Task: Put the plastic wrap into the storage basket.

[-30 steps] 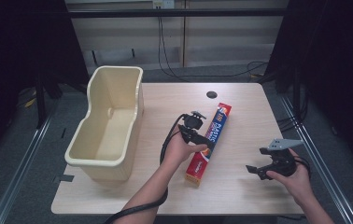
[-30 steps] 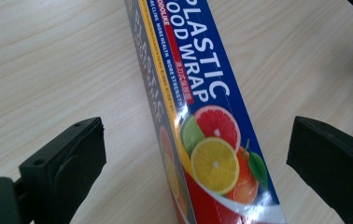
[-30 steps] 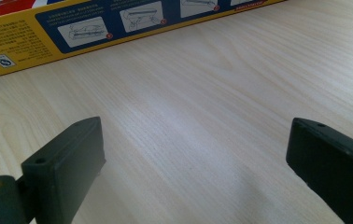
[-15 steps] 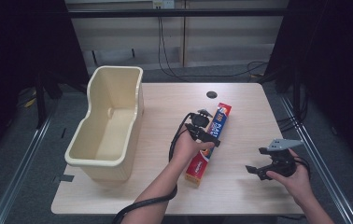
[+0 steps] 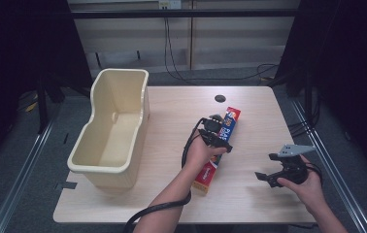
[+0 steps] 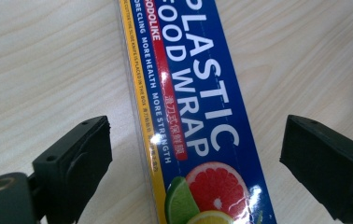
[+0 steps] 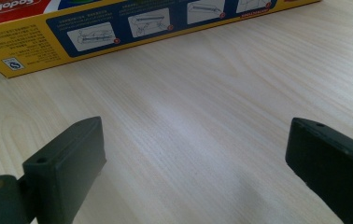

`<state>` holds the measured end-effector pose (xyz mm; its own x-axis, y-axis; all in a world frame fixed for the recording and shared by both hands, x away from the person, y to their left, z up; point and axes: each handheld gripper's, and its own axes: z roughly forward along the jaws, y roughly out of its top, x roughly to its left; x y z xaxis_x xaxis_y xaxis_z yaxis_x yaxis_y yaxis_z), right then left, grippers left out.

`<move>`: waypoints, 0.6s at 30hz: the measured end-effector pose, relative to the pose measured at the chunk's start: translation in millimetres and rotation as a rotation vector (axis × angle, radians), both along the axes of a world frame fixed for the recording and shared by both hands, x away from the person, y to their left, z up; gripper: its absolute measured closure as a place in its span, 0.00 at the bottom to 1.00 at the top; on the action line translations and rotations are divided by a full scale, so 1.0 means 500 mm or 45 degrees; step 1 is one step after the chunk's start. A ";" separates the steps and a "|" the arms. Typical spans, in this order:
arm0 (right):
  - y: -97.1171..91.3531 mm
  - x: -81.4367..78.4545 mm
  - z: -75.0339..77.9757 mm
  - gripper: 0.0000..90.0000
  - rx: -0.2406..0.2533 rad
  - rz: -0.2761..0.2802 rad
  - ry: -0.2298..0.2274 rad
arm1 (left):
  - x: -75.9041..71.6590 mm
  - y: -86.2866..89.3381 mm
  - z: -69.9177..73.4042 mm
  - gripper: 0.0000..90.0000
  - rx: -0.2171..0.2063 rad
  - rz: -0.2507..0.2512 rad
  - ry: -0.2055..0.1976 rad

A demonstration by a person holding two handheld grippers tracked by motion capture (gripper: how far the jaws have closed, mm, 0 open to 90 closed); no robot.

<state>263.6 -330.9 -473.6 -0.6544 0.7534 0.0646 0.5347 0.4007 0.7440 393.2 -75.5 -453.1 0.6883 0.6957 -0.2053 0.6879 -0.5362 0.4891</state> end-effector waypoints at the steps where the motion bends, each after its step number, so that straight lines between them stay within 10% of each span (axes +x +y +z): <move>1: 0.000 0.000 0.000 0.05 0.004 0.001 -0.001 | 0.000 -0.001 0.000 0.10 -0.002 -0.006 0.006; 18: -0.005 -0.001 0.002 0.05 0.022 -0.004 -0.004 | 0.008 -0.012 -0.018 0.33 0.033 0.024 0.037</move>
<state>263.0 -333.2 -472.6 -0.6520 0.7544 0.0759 0.5340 0.3859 0.7523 397.0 -81.7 -462.0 0.6689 0.7141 -0.2067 0.7118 -0.5350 0.4550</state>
